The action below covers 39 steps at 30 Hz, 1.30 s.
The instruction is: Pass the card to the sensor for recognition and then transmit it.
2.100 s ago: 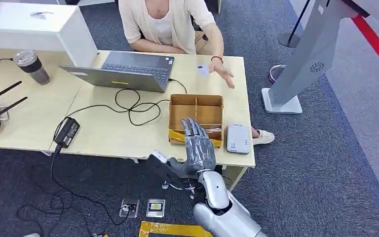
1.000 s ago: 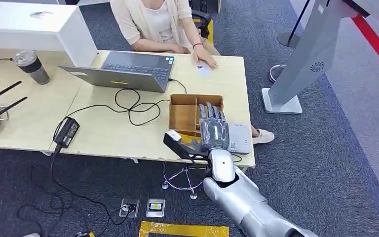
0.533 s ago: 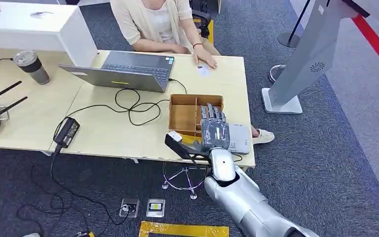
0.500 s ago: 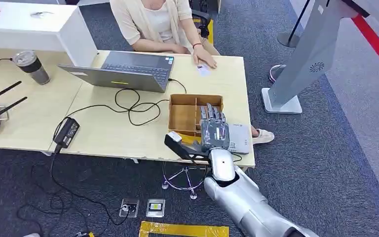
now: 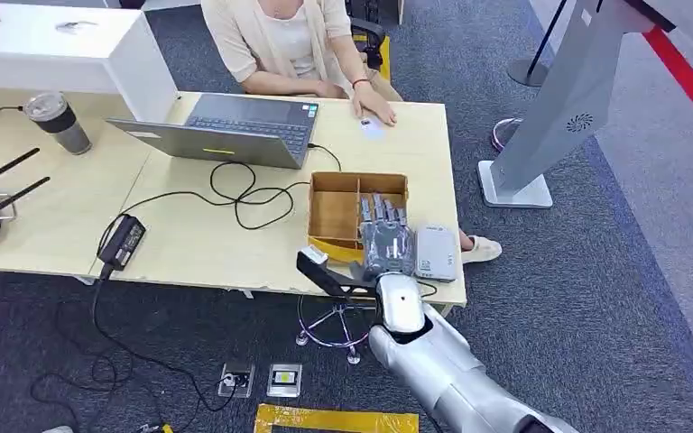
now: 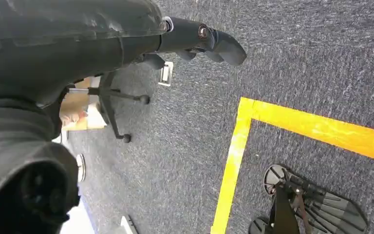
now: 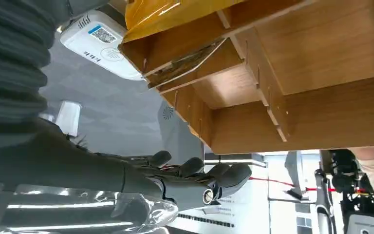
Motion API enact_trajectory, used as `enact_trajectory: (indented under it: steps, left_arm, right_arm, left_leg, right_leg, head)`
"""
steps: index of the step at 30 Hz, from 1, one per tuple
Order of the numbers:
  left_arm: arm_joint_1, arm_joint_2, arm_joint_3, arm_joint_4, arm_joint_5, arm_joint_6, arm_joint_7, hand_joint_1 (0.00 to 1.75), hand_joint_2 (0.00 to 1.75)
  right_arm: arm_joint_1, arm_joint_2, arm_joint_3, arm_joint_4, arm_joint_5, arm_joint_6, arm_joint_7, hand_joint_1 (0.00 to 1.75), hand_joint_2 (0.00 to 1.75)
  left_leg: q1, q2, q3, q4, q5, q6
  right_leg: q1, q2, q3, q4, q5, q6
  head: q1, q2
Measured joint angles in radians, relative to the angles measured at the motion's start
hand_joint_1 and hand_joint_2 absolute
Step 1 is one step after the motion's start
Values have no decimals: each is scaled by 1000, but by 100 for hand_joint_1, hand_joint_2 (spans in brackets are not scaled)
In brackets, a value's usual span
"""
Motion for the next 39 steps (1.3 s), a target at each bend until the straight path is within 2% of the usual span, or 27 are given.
enact_trajectory:
  steps: [25,39]
  left_arm:
    - [1,-2,0,0,3,6,7,0,0]
    - [2,2,0,0,1,-19,7,0,0]
  right_arm:
    - [-4,-11,0,34,6,36,21,0,175]
    - [-8,-18,-8,38,6,35,27,0,175]
  left_leg:
    - [0,0,0,0,0,0]
    - [0,0,0,0,0,0]
  right_leg:
    - [0,0,0,0,0,0]
    - [0,0,0,0,0,0]
  head:
    - [0,0]
    - [0,0]
